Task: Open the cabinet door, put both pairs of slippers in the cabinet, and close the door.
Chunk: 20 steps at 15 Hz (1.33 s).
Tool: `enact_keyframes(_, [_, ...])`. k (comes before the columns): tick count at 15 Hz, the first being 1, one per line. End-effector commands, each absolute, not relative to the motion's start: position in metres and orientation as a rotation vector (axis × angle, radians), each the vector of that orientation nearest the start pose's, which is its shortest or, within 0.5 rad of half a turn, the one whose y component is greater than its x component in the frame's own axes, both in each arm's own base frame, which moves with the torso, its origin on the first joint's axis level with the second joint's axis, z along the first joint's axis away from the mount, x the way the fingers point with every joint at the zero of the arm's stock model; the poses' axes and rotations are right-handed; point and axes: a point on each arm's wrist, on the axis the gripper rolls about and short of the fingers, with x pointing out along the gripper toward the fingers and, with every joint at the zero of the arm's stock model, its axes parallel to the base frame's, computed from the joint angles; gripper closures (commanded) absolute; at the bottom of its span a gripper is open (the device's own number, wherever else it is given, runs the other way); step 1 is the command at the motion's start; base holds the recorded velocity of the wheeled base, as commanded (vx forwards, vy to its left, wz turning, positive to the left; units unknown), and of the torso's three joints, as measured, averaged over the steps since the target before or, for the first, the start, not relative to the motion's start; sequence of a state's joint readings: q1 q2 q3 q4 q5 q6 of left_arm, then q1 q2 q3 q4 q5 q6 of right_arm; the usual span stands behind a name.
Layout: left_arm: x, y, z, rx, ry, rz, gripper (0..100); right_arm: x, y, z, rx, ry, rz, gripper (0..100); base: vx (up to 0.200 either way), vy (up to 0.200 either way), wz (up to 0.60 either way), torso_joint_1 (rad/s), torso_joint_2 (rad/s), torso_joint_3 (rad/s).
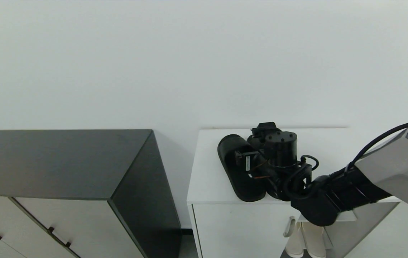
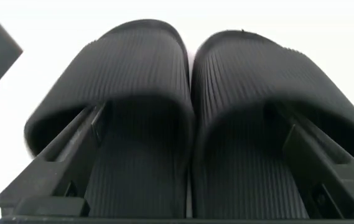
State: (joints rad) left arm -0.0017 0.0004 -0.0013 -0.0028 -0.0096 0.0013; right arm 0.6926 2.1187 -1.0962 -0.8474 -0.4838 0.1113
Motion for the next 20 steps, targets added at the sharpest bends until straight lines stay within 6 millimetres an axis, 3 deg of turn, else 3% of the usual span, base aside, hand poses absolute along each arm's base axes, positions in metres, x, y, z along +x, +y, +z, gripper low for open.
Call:
enact_keyframes(1, [-0.023,0.0,0.076,0.002,-0.003,-0.011,100,0.337,0.259,0.126,0.01,0.164,0.192,0,0.0,0.0,0.0,0.0,0.0,0.0])
enact_keyframes(5, [-0.023,0.0,0.076,0.0,-0.003,-0.011,100,0.355,0.262,0.124,0.009,0.168,0.171,0,0.0,0.0,0.0,0.0,0.0,0.0])
enact_keyframes(6, [-0.023,0.0,0.076,0.0,-0.003,-0.011,100,0.358,0.263,0.124,0.011,0.165,0.17,100,0.0,0.0,0.0,0.0,0.0,0.0])
enact_keyframes(11, [-0.023,0.0,0.076,0.0,-0.002,-0.011,100,0.36,0.265,0.122,0.009,0.165,0.17,100,0.0,0.0,0.0,0.0,0.0,0.0])
enact_keyframes(15, [-0.023,0.0,0.076,0.0,-0.003,-0.011,100,0.353,0.264,0.144,0.027,0.125,0.176,100,0.0,0.0,0.0,0.0,0.0,0.0])
enact_keyframes(17, [-0.023,0.0,0.076,-0.002,-0.003,-0.011,100,0.339,0.266,0.158,0.031,0.119,0.196,100,0.0,0.0,0.0,0.0,0.0,0.0])
enact_keyframes(18, [-0.023,0.0,0.076,-0.002,-0.003,-0.011,100,0.321,0.27,0.163,0.029,0.125,0.231,100,0.0,0.0,0.0,0.0,0.0,0.0])
enact_keyframes(20, [-0.023,0.0,0.076,-0.002,-0.003,-0.011,100,0.293,0.268,0.158,-0.003,0.168,0.269,100,0.0,0.0,0.0,0.0,0.0,0.0])
